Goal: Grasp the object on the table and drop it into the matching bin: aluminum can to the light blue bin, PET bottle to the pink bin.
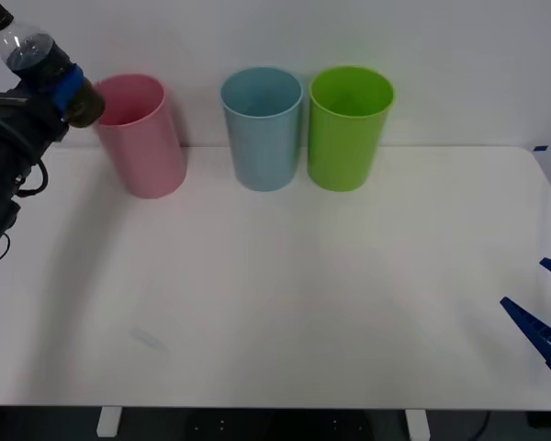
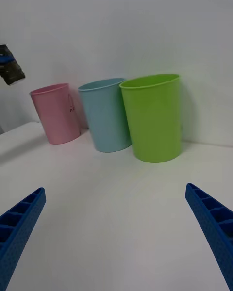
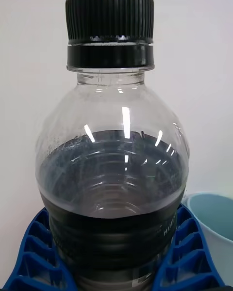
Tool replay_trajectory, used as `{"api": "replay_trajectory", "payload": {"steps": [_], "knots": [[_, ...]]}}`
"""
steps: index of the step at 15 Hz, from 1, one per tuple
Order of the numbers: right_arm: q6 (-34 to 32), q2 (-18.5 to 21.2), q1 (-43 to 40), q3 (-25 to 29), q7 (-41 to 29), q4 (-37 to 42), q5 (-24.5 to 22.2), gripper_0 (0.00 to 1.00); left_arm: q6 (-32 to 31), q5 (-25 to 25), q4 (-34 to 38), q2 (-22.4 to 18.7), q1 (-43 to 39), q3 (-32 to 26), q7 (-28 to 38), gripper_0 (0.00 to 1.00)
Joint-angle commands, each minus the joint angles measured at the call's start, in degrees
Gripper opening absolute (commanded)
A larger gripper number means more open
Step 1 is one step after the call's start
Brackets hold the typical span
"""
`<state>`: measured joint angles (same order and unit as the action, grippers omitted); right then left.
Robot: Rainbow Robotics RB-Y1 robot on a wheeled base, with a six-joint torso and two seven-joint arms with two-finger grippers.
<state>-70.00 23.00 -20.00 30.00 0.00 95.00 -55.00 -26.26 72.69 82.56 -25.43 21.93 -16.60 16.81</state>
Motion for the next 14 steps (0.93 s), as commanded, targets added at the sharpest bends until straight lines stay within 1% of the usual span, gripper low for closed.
{"api": "replay_trajectory", "payload": {"steps": [1, 9, 13, 14], "knots": [[0.0, 0.0, 0.0, 0.0, 0.0, 0.0, 0.0, 1.0, 0.0, 2.4, -6.1, -0.1, 5.7, 0.7, -0.4, 0.0], [0.0, 0.0, 0.0, 0.0, 0.0, 0.0, 0.0, 1.0, 0.0, 11.2, -26.1, 0.0, 21.6, 2.0, -1.8, 0.0], [0.0, 0.0, 0.0, 0.0, 0.0, 0.0, 0.0, 1.0, 0.7, 14.7, -35.6, -0.1, 28.3, 2.0, -2.5, 0.0], [0.0, 0.0, 0.0, 0.0, 0.0, 0.0, 0.0, 1.0, 0.9, 15.1, -36.9, 0.0, 29.2, 2.0, -2.8, 0.0]]}}
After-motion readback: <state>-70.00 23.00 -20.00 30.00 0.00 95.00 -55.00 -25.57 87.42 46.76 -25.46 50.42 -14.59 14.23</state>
